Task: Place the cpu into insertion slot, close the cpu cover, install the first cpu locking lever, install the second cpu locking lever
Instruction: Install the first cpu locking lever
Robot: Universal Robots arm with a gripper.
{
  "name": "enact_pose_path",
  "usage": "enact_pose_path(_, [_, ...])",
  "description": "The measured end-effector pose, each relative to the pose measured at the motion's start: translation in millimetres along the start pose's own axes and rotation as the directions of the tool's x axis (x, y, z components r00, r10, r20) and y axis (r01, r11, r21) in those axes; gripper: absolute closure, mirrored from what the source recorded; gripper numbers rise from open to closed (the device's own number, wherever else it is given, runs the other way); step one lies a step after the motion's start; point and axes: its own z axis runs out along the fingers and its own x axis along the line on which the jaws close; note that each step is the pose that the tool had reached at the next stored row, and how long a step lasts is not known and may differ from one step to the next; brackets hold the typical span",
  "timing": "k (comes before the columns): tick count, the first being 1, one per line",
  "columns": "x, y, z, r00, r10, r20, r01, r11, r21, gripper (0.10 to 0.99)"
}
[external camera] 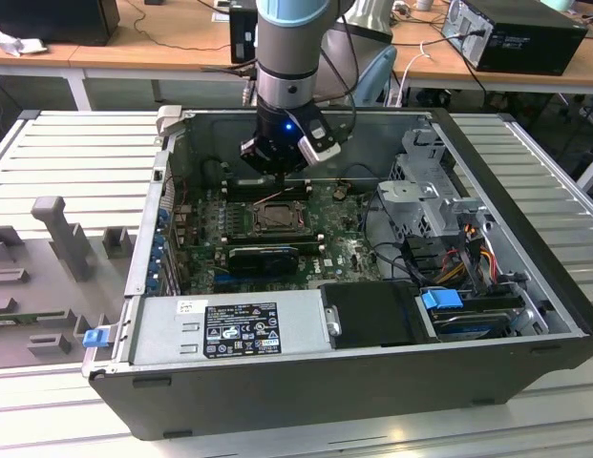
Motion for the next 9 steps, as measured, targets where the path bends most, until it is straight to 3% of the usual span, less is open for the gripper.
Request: enact_pose_path(9, [-4.1,-2.5,6.7,1.0,0.005,0.0023,-0.005,1.0,0.0,0.98])
